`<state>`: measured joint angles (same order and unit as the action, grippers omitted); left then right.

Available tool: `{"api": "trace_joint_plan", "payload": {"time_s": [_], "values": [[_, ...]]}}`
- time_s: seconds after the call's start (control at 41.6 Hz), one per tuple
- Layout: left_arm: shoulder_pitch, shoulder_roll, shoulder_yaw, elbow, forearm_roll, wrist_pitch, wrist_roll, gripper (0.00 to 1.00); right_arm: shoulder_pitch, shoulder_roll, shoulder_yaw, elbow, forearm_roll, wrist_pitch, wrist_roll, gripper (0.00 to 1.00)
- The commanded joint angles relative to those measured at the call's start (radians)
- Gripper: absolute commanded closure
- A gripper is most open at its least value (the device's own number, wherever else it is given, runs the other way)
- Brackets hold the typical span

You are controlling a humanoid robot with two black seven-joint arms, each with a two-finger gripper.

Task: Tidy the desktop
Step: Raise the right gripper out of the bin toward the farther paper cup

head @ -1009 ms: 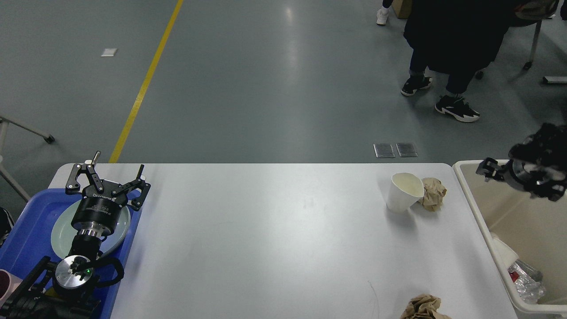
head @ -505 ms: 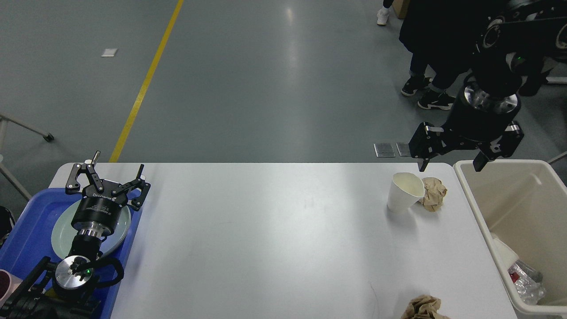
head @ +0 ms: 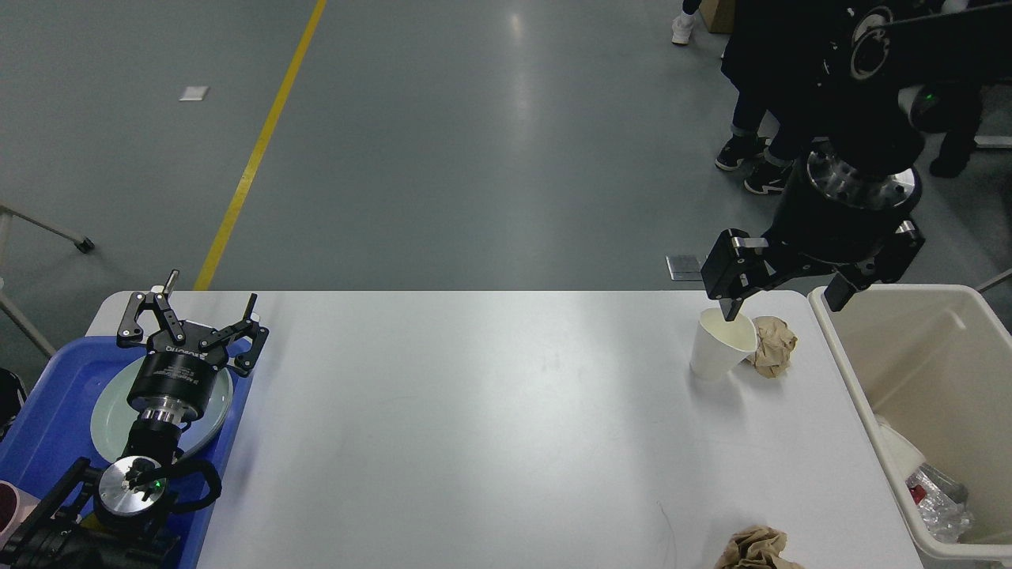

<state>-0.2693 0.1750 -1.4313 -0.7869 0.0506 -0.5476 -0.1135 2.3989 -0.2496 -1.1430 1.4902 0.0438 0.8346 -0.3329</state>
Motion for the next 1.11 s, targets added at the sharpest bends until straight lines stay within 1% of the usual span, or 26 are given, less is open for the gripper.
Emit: {"api": "trace_joint_plan", "payload": {"time_s": [0.0,0.144,0.336,0.529,0.601,0.697,0.817,0.961,1.058,1.082], "values": [[-0.001,0.000,0.000,0.000,0.000,0.000,0.000,0.04,0.063,-0.011,0.000,0.058,0.010,-0.026,0.000,0.00],[-0.001,0.000,0.000,0.000,0.000,0.000,0.000,0.04,0.102,-0.013,0.000,0.068,0.028,-0.038,0.000,0.00],[-0.001,0.000,0.000,0.000,0.000,0.000,0.000,0.04,0.097,-0.014,-0.006,0.045,0.027,-0.118,0.000,0.00],[-0.001,0.000,0.000,0.000,0.000,0.000,0.000,0.04,0.019,-0.007,0.000,-0.033,0.031,-0.147,0.000,0.00],[-0.001,0.000,0.000,0.000,0.000,0.000,0.000,0.04,-0.041,0.000,-0.001,-0.086,0.070,-0.169,0.000,0.00],[-0.001,0.000,0.000,0.000,0.000,0.000,0.000,0.04,-0.131,0.003,-0.020,-0.192,0.195,-0.190,-0.003,0.00],[-0.001,0.000,0.000,0.000,0.000,0.000,0.000,0.04,-0.302,0.016,-0.038,-0.359,0.332,-0.192,-0.015,0.00],[-0.001,0.000,0.000,0.000,0.000,0.000,0.000,0.04,-0.490,0.018,-0.035,-0.517,0.501,-0.195,-0.018,0.00],[-0.001,0.000,0.000,0.000,0.000,0.000,0.000,0.04,-0.619,0.018,-0.030,-0.611,0.583,-0.216,-0.020,0.00],[-0.001,0.000,0.000,0.000,0.000,0.000,0.000,0.04,-0.682,0.018,-0.032,-0.651,0.602,-0.236,-0.020,0.00]]}}
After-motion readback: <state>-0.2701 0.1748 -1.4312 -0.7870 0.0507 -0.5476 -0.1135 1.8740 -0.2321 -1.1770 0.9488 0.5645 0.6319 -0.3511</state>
